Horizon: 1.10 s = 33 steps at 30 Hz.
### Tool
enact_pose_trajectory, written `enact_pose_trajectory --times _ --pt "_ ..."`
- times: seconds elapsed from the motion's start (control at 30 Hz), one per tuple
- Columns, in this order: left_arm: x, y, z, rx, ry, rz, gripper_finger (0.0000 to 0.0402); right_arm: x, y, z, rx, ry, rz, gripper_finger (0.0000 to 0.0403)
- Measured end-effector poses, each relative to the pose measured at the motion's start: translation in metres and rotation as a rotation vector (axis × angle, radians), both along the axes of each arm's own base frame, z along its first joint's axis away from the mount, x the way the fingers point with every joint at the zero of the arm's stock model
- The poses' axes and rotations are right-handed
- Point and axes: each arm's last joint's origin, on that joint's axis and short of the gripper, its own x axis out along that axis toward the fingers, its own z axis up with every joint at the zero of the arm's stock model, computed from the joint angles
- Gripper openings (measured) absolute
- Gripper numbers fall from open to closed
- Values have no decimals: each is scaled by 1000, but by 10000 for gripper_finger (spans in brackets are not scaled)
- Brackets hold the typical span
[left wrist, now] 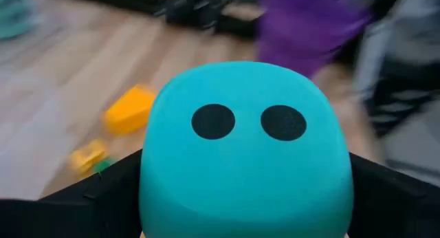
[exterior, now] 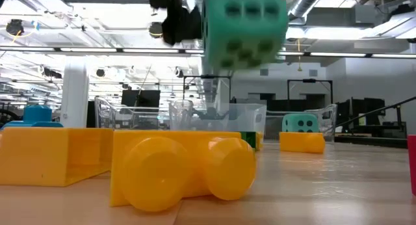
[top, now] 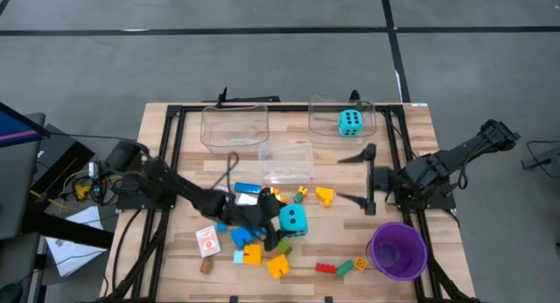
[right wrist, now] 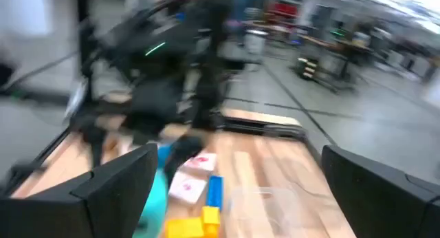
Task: Pick & Place Toys
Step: Put the blue dice into the top right transparent bin
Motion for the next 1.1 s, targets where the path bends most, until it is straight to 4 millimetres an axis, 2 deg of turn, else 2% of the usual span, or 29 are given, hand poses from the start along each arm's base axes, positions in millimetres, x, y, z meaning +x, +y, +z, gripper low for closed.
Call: enact_pose_trajectory --times 0.07,0.17,0.43,0.7,0.87,1.1 --pt "-2 6 10 -37 -57 -48 362 5 5 -3 -79 19 67 400" --pt "-5 16 13 -73 -125 -70 366 14 15 -11 -196 50 141 400" --pt "-12 43 -7 -188 -204 -100 364 34 34 -19 -388 3 199 400" --pt "-12 51 -1 -250 -323 -171 361 42 45 -20 -408 -58 220 400" --pt "-11 53 4 -268 -371 -166 366 48 53 -10 -400 -69 235 400" --pt "-7 52 15 -288 -397 -218 364 68 66 -12 -418 -9 249 400"
